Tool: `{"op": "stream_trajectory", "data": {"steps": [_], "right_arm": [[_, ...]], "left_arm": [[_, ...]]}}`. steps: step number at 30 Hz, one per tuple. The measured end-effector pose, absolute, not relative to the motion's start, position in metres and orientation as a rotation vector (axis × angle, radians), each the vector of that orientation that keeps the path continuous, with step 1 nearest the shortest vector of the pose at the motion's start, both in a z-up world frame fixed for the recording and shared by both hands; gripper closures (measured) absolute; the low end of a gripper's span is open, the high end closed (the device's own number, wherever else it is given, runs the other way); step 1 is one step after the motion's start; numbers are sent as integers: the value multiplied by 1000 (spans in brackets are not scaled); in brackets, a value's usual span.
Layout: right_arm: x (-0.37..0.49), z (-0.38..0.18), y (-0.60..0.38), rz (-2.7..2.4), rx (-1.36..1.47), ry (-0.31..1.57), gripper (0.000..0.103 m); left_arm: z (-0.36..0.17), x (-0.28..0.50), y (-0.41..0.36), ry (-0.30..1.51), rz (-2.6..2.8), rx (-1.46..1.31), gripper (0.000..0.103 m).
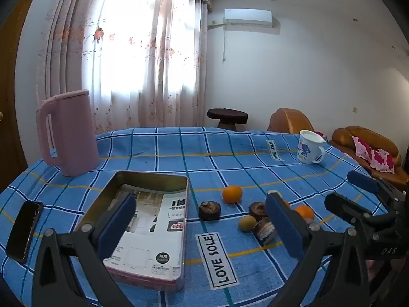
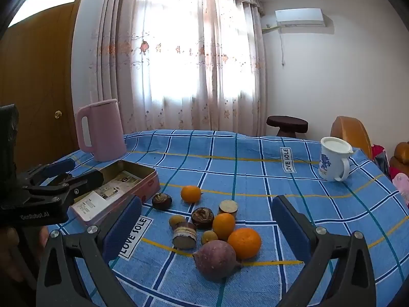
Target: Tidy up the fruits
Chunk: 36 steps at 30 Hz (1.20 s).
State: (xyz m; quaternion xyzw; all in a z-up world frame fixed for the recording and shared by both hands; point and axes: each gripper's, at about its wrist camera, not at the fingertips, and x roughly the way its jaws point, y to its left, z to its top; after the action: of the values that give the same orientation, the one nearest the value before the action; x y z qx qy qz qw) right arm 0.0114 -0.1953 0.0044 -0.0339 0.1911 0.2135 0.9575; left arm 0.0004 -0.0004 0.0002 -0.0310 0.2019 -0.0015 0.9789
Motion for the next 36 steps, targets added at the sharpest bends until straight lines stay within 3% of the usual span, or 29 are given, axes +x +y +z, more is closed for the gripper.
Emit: {"op": "stream_trajectory", "data": {"steps": [36], "right_arm": [[8, 0, -200, 427, -40, 386, 1]], "left_arm": [[-5, 1, -2, 413, -3, -69, 0]]}}
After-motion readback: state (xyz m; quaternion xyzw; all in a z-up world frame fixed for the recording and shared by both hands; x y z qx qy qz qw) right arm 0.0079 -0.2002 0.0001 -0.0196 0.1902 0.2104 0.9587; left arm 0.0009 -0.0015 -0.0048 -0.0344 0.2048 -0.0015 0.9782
